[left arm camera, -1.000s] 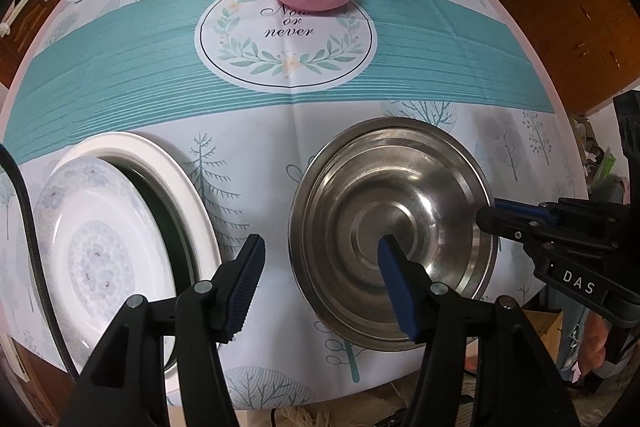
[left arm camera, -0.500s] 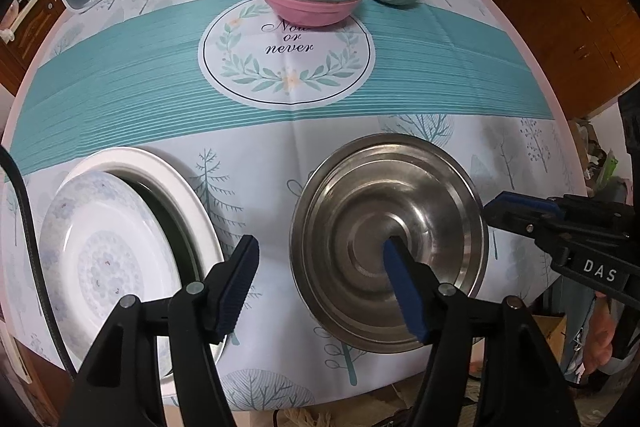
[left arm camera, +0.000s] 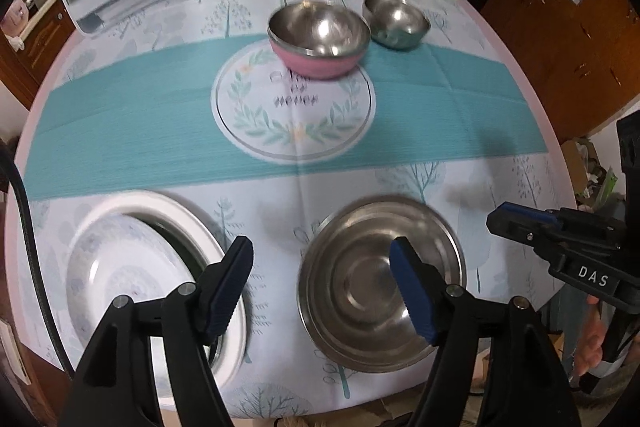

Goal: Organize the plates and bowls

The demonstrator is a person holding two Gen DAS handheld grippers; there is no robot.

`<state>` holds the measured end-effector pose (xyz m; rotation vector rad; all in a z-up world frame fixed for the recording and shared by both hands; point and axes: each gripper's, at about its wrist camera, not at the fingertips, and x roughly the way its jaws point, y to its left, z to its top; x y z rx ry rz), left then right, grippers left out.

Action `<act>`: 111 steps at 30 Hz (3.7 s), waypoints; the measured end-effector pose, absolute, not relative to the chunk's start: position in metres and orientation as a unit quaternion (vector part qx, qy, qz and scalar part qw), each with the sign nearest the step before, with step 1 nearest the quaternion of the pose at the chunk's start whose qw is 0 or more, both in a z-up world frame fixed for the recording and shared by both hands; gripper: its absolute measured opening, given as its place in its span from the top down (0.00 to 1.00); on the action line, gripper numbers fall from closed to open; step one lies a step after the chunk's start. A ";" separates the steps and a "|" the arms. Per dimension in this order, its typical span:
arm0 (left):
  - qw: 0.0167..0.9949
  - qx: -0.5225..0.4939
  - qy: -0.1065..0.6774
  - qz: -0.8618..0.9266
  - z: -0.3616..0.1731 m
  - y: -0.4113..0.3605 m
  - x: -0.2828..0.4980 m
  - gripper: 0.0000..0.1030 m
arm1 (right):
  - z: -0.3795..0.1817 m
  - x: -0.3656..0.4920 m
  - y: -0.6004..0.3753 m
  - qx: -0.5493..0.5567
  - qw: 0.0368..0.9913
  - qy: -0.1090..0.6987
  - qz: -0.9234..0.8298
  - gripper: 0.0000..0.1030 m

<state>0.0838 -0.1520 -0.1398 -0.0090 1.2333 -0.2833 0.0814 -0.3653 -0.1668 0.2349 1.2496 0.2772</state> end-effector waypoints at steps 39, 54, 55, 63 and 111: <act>0.803 -0.073 0.580 -0.118 -0.157 -0.147 0.325 0.24 | -0.141 0.291 -0.365 0.157 0.807 0.558 0.112 0.67; 0.725 -0.131 0.657 -0.156 -0.245 -0.150 0.362 0.83 | -0.231 0.329 -0.342 0.171 0.749 0.632 0.097 0.81; 0.722 -0.132 0.660 -0.160 -0.247 -0.151 0.361 0.87 | -0.232 0.330 -0.341 0.167 0.749 0.634 0.094 0.85; 0.725 -0.124 0.655 -0.172 -0.232 -0.153 0.344 0.88 | -0.223 0.319 -0.343 0.166 0.750 0.632 0.098 0.86; 0.743 -0.062 0.646 -0.163 -0.181 -0.151 0.069 0.71 | -0.196 0.080 -0.321 0.095 0.710 0.677 0.169 0.86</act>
